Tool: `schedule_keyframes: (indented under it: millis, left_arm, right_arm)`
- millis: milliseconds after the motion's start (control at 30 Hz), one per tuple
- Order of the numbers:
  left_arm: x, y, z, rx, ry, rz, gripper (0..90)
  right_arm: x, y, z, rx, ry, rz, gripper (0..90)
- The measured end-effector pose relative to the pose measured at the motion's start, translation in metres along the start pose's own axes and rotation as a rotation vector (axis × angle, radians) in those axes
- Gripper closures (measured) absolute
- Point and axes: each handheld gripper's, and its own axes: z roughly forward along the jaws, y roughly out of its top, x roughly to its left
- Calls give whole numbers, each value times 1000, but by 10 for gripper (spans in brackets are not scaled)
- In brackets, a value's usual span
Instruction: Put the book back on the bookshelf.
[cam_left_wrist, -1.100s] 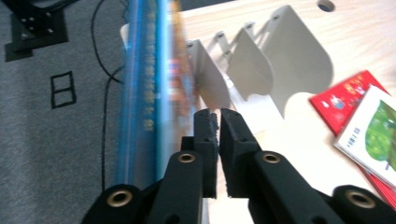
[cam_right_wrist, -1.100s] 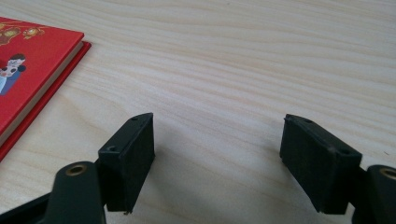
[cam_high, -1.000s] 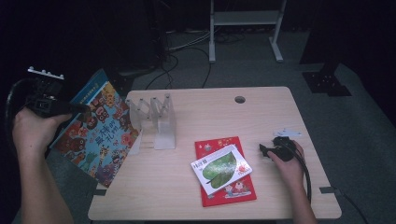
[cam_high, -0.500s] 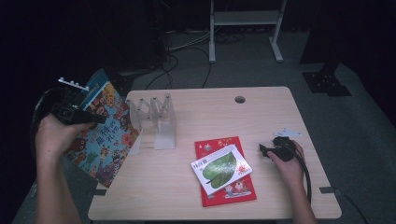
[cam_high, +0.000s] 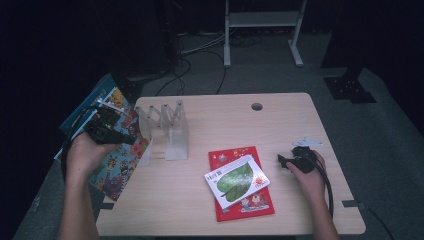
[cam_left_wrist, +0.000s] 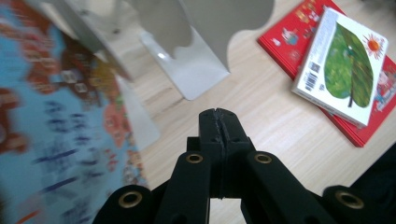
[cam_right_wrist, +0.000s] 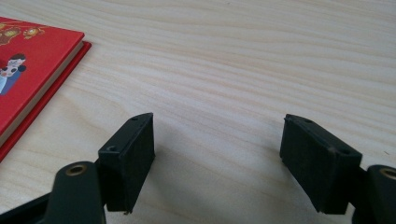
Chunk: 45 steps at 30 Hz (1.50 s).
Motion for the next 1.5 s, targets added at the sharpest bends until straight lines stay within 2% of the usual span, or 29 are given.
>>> schedule_keyframes:
  millis: [167, 433, 567, 667, 800, 967, 1067, 1267, 1367, 1500]
  left_arm:
    - [-9, -1, 23, 16, -21, 42, 898]
    - [-25, -8, 62, 4, -50, 100, 854]
    - [-31, -12, 83, -2, -49, 145, 748]
    - [-36, -14, 99, 2, -66, 161, 669]
    - [-41, -17, 119, 15, -88, 188, 605]
    - [-51, -23, 141, 15, -78, 241, 513]
    - [-57, -25, 154, 11, -84, 252, 442]
    - [-67, -25, 174, -8, -122, 237, 360]
    - [-74, -22, 183, -3, -140, 269, 330]
    - [-85, -18, 194, -4, -174, 303, 299]
  right_arm:
    - [0, 0, 0, 0, 0, -1, 251]
    - [0, 0, 0, 0, 1, -1, 250]
    - [0, 0, 0, 2, -4, 3, 243]
    - [1, 0, 0, 1, -6, 4, 246]
    - [2, -1, -3, 7, 2, -3, 292]
    - [8, -4, -14, 10, 36, -32, 317]
    - [14, -5, -26, 3, 71, -65, 319]
    - [30, -9, -48, -27, 156, -120, 318]
    - [38, -12, -56, -39, 208, -135, 315]
    - [51, -18, -63, -27, 244, -173, 313]
